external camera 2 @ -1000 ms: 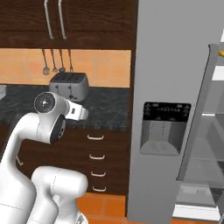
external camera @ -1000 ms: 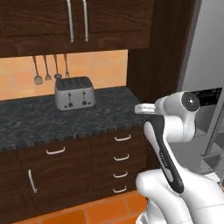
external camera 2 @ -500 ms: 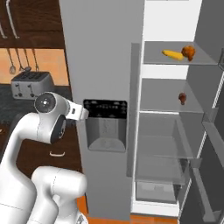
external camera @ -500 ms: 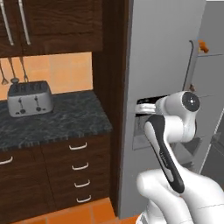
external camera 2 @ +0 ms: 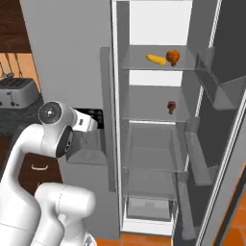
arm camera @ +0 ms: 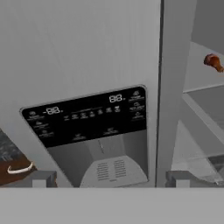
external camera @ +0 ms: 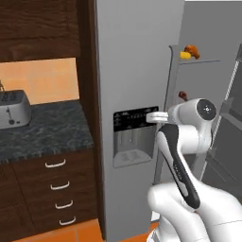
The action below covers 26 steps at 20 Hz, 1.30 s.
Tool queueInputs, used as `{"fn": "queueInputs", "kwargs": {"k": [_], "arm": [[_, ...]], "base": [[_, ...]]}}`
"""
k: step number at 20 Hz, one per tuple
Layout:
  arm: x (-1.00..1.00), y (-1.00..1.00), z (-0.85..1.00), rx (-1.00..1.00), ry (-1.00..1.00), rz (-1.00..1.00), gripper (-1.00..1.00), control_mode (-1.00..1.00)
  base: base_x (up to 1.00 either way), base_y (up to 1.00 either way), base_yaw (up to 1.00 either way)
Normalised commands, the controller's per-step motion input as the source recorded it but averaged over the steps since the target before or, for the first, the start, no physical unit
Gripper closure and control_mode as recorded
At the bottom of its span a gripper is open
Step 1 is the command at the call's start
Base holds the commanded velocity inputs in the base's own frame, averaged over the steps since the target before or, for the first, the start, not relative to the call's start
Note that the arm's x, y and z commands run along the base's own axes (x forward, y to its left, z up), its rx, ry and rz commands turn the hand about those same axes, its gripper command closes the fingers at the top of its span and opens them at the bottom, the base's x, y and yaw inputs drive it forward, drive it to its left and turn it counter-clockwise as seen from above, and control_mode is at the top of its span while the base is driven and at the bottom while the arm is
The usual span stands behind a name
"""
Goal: Place one corn and one chicken drumstick in each tupperware on the nearby counter, to pack two identical lunches.
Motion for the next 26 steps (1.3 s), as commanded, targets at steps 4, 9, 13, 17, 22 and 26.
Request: {"fn": "queueInputs", "kwargs": {"k": [4,9,13,17,22,26], "arm": [[0.00,0.00,0.00,0.00,0.00,0.00,-1.00,1.00],[0.00,0.00,0.00,0.00,0.00,0.00,-1.00,1.00],[0.00,0.00,0.00,0.00,0.00,0.00,-1.00,1.00],[0.00,0.00,0.00,0.00,0.00,0.00,-1.00,1.00],[0.00,0.00,0.00,0.00,0.00,0.00,-1.00,1.00],[0.27,-0.19,0.07,0.00,0.01,-0.01,-1.00,-1.00]], "base": [[0.00,-0.70,0.00],[0.00,-0.63,0.00],[0.05,-0.46,0.00],[0.29,-0.03,0.00],[0.22,-0.16,0.00],[0.03,-0.07,0.00]]}}
